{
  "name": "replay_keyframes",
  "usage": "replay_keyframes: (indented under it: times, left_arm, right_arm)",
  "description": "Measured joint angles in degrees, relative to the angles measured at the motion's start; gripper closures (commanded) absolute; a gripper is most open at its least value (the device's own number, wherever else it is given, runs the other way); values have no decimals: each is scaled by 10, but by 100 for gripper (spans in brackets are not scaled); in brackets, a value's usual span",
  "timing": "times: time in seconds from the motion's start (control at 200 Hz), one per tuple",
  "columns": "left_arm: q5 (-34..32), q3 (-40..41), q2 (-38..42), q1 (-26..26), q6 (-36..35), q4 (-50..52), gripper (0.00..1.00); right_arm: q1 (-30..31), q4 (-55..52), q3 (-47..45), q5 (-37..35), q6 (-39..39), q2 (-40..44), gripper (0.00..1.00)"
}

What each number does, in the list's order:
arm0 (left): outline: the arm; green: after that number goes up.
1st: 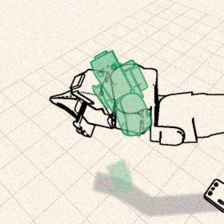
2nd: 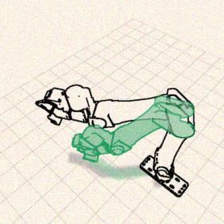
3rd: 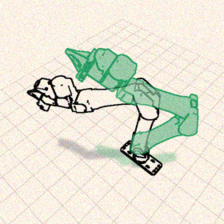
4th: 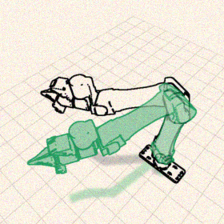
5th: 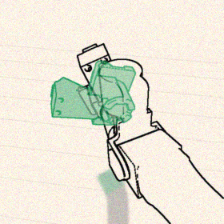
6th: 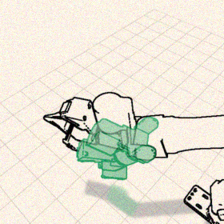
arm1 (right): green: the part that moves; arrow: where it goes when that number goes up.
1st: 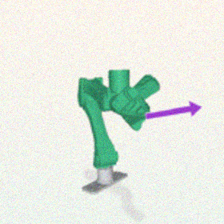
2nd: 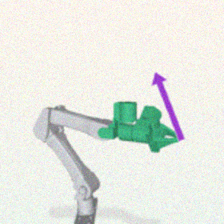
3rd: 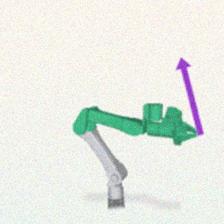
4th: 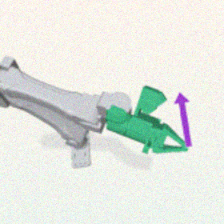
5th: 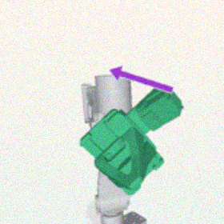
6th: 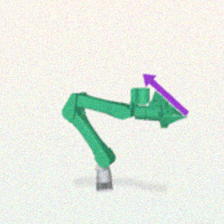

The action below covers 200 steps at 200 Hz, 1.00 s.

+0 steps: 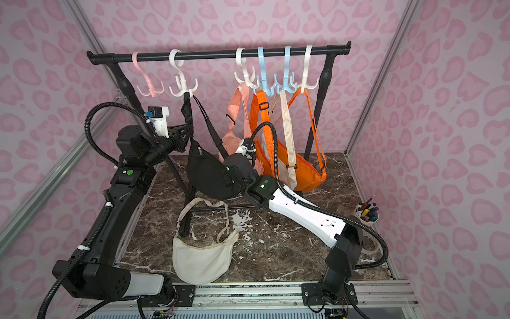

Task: Take the bag off the hook
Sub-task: Pick up the bag from the hook.

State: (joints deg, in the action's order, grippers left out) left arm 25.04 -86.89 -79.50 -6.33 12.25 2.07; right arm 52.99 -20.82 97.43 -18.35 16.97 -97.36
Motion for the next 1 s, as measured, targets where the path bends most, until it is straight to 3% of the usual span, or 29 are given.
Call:
replay_keyframes:
  times: [0.19,0.29,0.515,0.7,1.0]
  left_arm:
    - [-10,0,2,0,0,0,84]
    - [-13,0,3,0,2,0,84]
    - [-20,6,4,0,2,0,88]
    - [-31,7,6,0,2,0,92]
    - [-45,6,12,0,8,1,97]
  right_arm:
    - [1,12,-15,35,-2,23,61]
    - [1,22,-22,50,-2,29,59]
    - [1,15,-19,50,-10,16,85]
    - [1,15,-19,45,-15,16,100]
    - [2,12,-9,42,-18,23,100]
